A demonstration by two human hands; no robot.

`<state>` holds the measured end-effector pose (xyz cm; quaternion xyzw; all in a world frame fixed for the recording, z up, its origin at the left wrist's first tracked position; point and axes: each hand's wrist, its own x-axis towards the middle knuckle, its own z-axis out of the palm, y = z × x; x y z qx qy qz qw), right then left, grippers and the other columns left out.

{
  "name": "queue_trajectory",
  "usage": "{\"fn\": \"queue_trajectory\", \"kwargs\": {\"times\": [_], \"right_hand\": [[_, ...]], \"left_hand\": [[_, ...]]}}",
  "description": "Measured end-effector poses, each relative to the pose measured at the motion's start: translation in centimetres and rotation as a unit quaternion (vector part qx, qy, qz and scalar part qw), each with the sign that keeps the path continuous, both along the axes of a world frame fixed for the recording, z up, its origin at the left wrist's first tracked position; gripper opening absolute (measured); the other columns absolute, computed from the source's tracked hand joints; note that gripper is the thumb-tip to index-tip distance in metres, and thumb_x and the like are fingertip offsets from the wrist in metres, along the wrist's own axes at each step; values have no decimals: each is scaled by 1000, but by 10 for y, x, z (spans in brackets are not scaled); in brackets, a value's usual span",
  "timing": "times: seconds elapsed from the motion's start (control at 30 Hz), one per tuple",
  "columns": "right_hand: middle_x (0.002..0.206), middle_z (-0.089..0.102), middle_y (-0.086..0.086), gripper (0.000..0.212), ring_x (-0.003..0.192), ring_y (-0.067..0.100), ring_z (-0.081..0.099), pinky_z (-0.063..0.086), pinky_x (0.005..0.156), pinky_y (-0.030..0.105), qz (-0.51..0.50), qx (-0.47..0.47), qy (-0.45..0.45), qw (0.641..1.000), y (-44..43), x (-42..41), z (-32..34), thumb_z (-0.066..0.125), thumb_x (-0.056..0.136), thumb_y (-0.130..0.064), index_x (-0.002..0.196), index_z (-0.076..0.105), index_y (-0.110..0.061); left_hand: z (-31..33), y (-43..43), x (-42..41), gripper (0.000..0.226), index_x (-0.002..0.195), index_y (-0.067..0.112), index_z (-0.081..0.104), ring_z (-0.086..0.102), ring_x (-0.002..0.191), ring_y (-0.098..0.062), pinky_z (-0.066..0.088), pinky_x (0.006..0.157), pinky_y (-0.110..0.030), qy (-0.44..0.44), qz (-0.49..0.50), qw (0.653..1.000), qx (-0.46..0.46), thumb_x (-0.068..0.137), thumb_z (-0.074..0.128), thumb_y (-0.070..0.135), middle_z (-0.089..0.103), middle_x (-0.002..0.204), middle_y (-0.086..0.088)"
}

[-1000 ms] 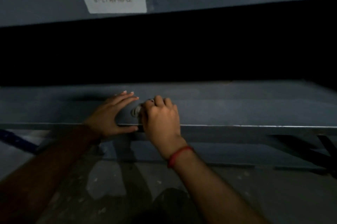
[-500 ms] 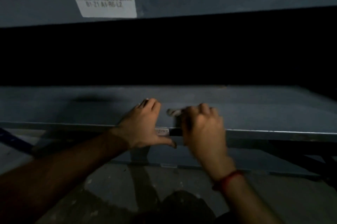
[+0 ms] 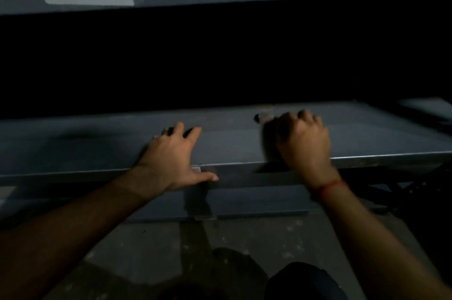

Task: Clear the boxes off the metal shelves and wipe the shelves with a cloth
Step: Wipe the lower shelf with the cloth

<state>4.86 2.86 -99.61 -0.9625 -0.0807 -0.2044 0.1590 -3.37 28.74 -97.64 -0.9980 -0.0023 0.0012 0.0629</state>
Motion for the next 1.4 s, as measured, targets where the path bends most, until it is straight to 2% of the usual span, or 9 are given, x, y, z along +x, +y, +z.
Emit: {"fn": "queue_trajectory", "kwargs": {"times": [0.2, 0.3, 0.4, 0.6, 0.83, 0.9, 1.07, 1.23, 1.4], "right_hand": [[92, 63, 9, 32, 83, 35, 58, 47, 65, 40, 151, 42, -19, 987, 80, -54, -5, 47, 82, -34, 95, 70, -17], [88, 64, 14, 25, 80, 39, 61, 46, 62, 38, 172, -1, -41, 984, 84, -7, -7, 58, 81, -31, 91, 71, -13], [106, 65, 17, 28, 98, 41, 59, 48, 77, 42, 92, -42, -1, 995, 35, 50, -2, 60, 92, -34, 108, 70, -13], [101, 62, 20, 30, 93, 43, 58, 47, 72, 44, -38, -11, -7, 999, -39, 10, -5, 50, 90, -31, 102, 68, -11], [84, 62, 10, 31, 76, 34, 58, 44, 61, 39, 115, 75, -30, 990, 60, -47, -6, 45, 79, -32, 86, 70, -14], [91, 65, 13, 32, 83, 37, 61, 46, 64, 39, 150, 34, -26, 988, 48, -12, -3, 49, 82, -31, 94, 72, -11], [116, 61, 14, 27, 108, 38, 57, 46, 82, 40, -19, -38, 20, 999, -76, 68, 0, 56, 95, -29, 115, 65, -15], [100, 62, 15, 24, 92, 39, 57, 44, 72, 40, -76, -2, -17, 997, -108, -7, -5, 57, 88, -29, 101, 69, -13], [84, 61, 7, 28, 76, 33, 57, 44, 60, 38, 49, 73, -33, 996, -26, -50, -7, 47, 77, -36, 83, 68, -19]], "left_hand": [[19, -40, 18, 101, 154, 18, 23, 50, 128, -30, 44, 103, -40, 43, -84, 995, 13, 76, 68, 65, 35, 149, -6], [22, -46, 28, 126, 155, 13, 16, 53, 124, -33, 46, 103, -41, 48, -49, 998, -14, 62, 74, 76, 45, 144, -11], [24, -51, 29, 150, 157, 17, -16, 48, 131, -34, 43, 106, -41, 65, -29, 997, -13, 56, 75, 82, 35, 155, -12], [24, -51, 28, 149, 156, 26, -19, 51, 128, -35, 43, 103, -42, 54, -43, 998, -14, 53, 67, 90, 37, 153, -11], [21, -79, 35, 133, 154, 31, -26, 54, 121, -36, 49, 96, -47, 8, -89, 994, -65, 72, 76, 52, 34, 152, -4], [20, -85, 37, 141, 154, 33, -26, 54, 125, -36, 49, 98, -48, 12, -94, 989, -116, 65, 80, 63, 30, 156, -2], [18, -105, 37, 137, 156, 31, -21, 46, 134, -31, 45, 103, -43, 6, -118, 990, -79, 62, 59, 90, 25, 162, 1], [19, -123, 46, 133, 159, 27, -10, 45, 137, -28, 42, 109, -39, 26, -136, 988, -69, 64, 59, 89, 33, 159, -2], [17, -143, 64, 124, 156, 29, -22, 56, 123, -35, 50, 97, -43, 32, -142, 986, -85, 74, 69, 49, 41, 152, -6]]}}
